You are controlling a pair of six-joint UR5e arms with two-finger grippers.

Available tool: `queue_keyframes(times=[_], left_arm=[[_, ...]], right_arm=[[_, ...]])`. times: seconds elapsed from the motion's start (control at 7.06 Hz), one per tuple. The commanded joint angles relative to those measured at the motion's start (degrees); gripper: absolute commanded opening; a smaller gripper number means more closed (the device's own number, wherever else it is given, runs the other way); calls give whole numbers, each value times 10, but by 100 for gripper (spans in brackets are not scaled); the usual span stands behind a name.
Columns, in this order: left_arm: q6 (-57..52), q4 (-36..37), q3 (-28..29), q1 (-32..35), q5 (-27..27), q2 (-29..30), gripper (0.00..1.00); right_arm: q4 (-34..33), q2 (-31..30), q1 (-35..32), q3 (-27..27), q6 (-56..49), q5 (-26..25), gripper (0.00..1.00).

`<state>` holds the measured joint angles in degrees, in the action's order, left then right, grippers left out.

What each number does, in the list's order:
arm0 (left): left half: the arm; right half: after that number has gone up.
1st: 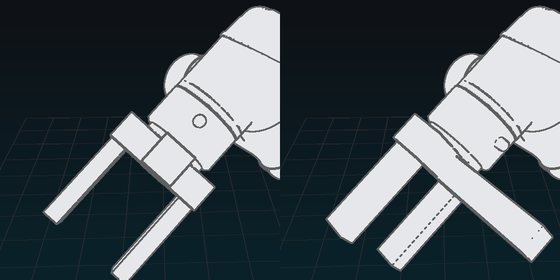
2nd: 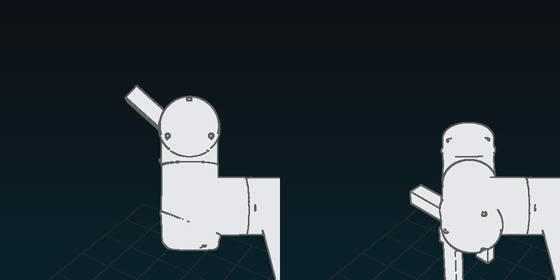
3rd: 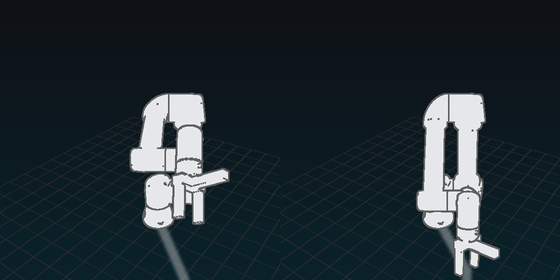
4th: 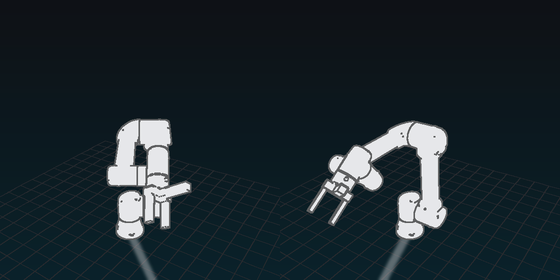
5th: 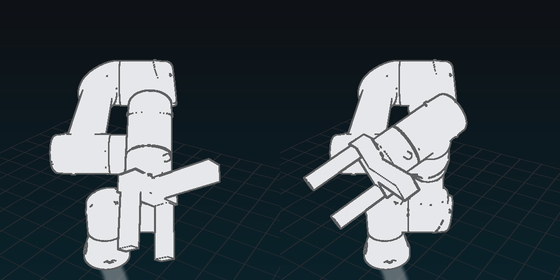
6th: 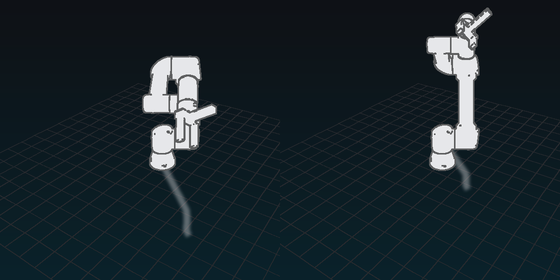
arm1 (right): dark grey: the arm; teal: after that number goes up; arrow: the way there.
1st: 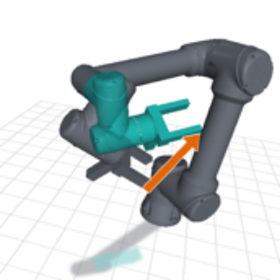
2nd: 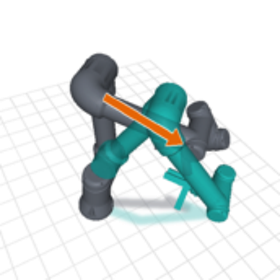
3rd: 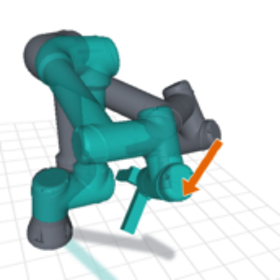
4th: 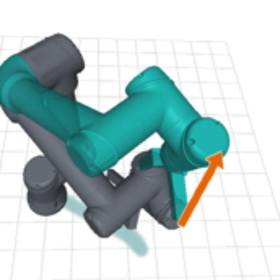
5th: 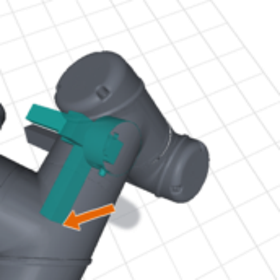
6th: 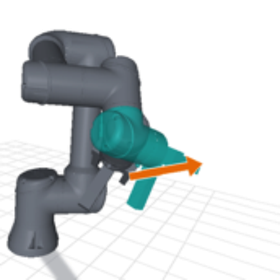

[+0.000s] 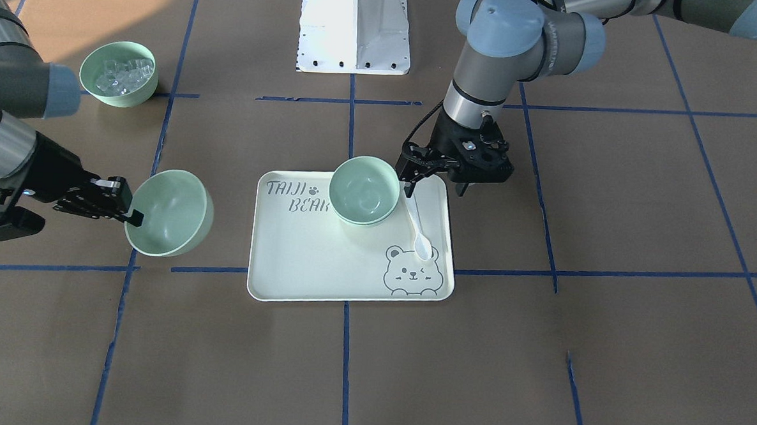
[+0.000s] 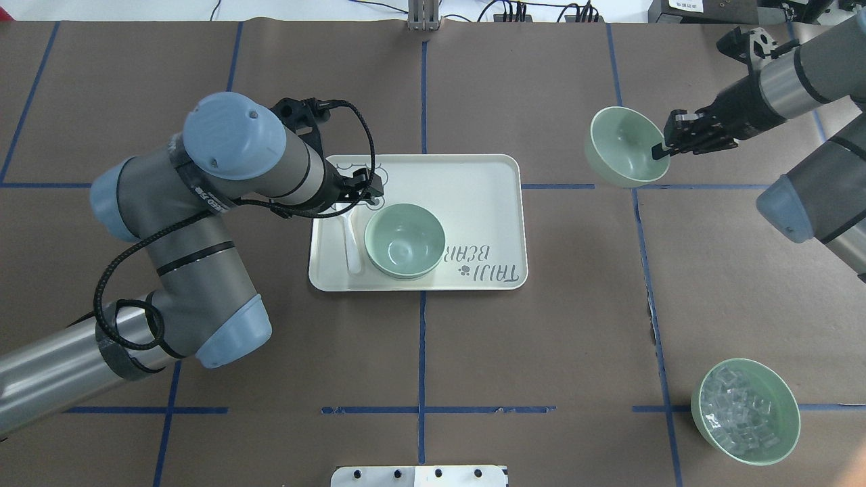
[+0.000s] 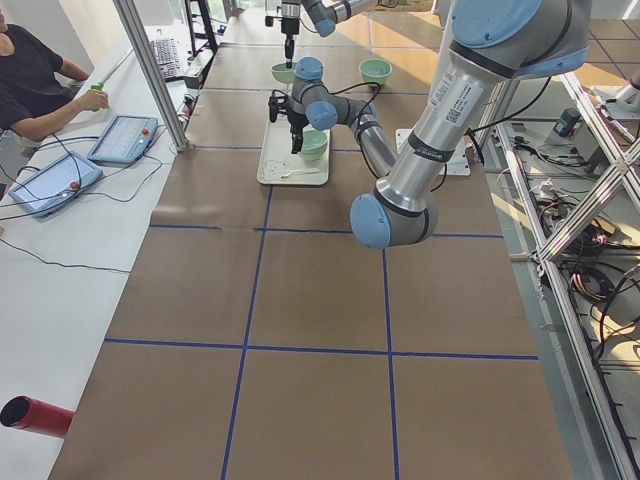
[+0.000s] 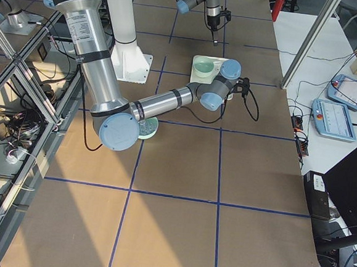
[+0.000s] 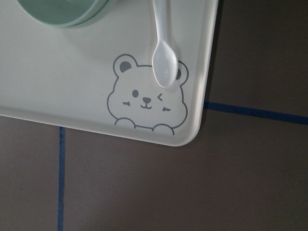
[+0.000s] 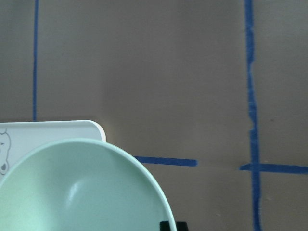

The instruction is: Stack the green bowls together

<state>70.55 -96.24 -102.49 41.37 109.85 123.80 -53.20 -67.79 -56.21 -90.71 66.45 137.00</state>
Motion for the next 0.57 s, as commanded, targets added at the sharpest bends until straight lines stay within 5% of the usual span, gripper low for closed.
queue_keyframes(times=[0.0,0.42], left_arm=[[-96,13,-35,64,37,-43,100],[-168,14,-35,104,38,-69,100]], right_arm=[[-2,48,92,-10,57,-85,0],[-139,140,166,-14,58,-164,0]])
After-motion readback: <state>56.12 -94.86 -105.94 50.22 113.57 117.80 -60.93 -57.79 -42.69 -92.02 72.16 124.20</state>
